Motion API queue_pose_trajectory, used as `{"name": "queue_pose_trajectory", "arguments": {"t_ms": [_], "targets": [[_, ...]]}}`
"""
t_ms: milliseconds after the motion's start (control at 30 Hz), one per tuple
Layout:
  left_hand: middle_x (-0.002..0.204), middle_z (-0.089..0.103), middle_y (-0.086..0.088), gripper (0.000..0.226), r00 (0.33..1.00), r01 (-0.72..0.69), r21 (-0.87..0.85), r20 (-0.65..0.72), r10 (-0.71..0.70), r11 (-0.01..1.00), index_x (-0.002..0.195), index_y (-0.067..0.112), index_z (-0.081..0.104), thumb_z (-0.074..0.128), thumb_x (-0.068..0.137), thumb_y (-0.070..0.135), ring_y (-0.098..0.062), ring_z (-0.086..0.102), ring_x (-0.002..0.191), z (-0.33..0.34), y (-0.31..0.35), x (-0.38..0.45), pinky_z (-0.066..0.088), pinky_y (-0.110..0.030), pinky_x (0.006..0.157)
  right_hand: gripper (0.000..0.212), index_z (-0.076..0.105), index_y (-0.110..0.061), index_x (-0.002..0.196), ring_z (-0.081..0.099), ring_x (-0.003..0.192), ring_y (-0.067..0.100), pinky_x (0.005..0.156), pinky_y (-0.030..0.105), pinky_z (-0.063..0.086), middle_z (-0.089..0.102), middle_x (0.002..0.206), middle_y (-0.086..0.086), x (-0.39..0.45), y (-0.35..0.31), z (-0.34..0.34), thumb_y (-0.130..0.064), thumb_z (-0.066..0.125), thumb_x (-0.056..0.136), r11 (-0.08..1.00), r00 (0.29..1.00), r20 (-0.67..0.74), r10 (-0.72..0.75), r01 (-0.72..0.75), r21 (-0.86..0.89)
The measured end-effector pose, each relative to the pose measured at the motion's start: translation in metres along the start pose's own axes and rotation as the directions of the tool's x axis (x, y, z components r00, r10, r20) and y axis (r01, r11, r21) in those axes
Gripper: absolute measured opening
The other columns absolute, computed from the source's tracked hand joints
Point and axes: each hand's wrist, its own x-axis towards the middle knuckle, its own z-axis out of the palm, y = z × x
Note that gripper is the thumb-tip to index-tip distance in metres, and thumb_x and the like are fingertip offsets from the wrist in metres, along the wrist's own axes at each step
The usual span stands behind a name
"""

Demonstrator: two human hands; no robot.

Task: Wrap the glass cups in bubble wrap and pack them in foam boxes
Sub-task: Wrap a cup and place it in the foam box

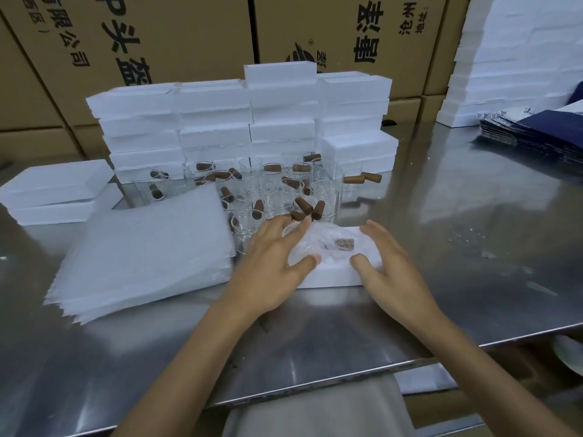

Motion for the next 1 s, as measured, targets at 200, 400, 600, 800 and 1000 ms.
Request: {"name": "queue_pose_trajectory", "arguments": {"t_ms": [200, 400, 600, 800, 1000], "targets": [[0.151, 0.030, 0.000, 0.067, 0.996, 0.039, 0.033, -0.084, -0.037, 0.999, 0.155, 0.028, 0.030, 0.052, 0.096, 0.051, -0.015, 0.020, 0.144, 0.008, 0.011, -0.002, 0.024, -0.036, 0.118, 0.056, 0.043, -0.020, 0.146, 0.033, 0.142, 0.013, 0.115, 0.032, 0.028, 0.035, 0.156, -0.009, 0.000, -0.004, 0.001, -0.031, 0.054, 0.092, 1.000, 1.000, -0.010, 0.008, -0.008, 0.014], [0.155, 0.019, 0.012, 0.072, 0.999, -0.028, -0.016, 0.014, 0.029, 0.999, 0.156, 0.043, 0.011, 0.042, 0.094, 0.065, -0.006, 0.010, 0.146, -0.008, 0.014, -0.009, 0.023, -0.033, 0.114, 0.054, 0.044, -0.020, 0.145, 0.033, 0.142, 0.013, 0.115, 0.032, 0.028, 0.036, 0.156, -0.008, -0.002, -0.005, 0.002, -0.029, 0.056, 0.093, 1.000, 1.000, -0.021, 0.012, -0.012, 0.014], [0.155, 0.026, 0.011, 0.054, 0.997, -0.081, 0.004, -0.001, 0.081, 0.997, 0.150, 0.031, 0.039, 0.041, 0.100, 0.054, -0.005, 0.017, 0.143, -0.025, 0.018, -0.002, 0.018, -0.027, 0.114, 0.034, 0.061, -0.023, 0.123, 0.048, 0.126, 0.021, 0.109, 0.040, 0.037, 0.059, 0.130, -0.007, 0.017, -0.007, -0.005, -0.036, 0.058, 0.092, 1.000, 0.992, -0.128, 0.008, -0.006, 0.018], [0.134, 0.049, 0.009, 0.034, 0.998, -0.036, -0.238, 0.048, 0.049, 0.971, 0.136, 0.026, 0.055, 0.048, 0.103, 0.032, 0.005, 0.050, 0.104, -0.027, 0.024, 0.067, 0.037, -0.008, 0.088, 0.045, 0.047, -0.021, 0.139, 0.043, 0.128, 0.018, 0.099, 0.033, 0.040, 0.048, 0.139, -0.003, 0.117, -0.001, -0.032, -0.030, 0.053, 0.095, 0.979, 0.975, -0.124, 0.184, -0.169, 0.116], [0.147, 0.047, -0.004, 0.046, 0.983, 0.168, -0.350, 0.130, -0.130, 0.921, 0.147, 0.028, 0.040, 0.042, 0.101, 0.026, -0.020, 0.058, 0.114, -0.015, 0.023, 0.180, 0.047, -0.029, 0.084, 0.061, 0.027, -0.015, 0.152, 0.042, 0.133, 0.027, 0.091, 0.030, 0.034, 0.046, 0.137, 0.006, 0.217, 0.027, -0.050, -0.022, 0.049, 0.095, 0.909, 0.921, -0.105, 0.376, -0.345, 0.234]]}}
